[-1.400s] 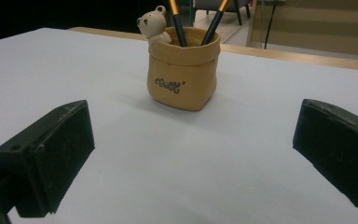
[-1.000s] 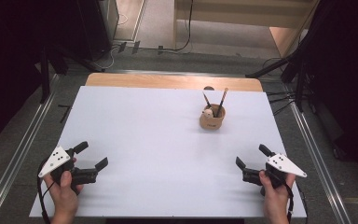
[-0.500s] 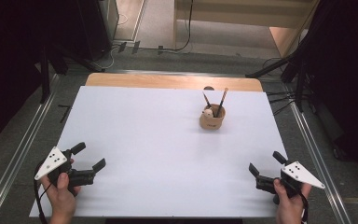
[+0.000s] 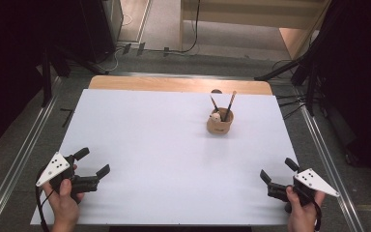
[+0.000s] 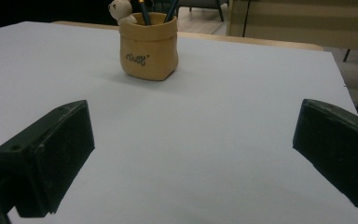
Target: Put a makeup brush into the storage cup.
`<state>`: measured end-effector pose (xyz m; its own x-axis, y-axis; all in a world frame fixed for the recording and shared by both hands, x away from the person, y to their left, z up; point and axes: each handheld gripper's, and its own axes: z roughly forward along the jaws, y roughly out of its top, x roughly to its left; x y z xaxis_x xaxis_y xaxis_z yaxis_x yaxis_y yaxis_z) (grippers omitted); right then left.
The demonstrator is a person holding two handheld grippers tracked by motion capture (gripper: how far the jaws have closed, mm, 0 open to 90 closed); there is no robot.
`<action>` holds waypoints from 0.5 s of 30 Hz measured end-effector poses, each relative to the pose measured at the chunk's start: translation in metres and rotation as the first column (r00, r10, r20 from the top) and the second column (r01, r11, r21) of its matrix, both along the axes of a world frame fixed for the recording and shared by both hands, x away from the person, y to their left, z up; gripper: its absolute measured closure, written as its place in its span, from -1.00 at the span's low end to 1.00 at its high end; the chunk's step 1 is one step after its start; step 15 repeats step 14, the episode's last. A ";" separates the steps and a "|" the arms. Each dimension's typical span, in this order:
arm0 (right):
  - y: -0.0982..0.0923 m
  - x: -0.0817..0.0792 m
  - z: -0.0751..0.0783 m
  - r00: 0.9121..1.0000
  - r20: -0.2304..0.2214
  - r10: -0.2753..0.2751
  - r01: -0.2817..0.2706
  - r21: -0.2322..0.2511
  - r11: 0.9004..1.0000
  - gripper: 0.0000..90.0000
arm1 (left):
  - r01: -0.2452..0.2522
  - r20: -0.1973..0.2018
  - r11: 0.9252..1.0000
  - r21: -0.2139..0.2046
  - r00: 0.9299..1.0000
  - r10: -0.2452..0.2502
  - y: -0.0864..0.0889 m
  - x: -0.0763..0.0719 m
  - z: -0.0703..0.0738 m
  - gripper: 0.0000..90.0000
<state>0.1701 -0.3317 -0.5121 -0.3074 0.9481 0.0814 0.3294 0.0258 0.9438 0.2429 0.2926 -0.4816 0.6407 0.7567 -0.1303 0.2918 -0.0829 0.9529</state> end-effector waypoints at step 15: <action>-0.002 0.002 0.000 1.000 -0.028 0.002 -0.001 0.014 1.000 -1.00 | 0.002 -0.005 1.000 0.006 1.000 -0.002 -0.002 0.001 -0.001 -1.00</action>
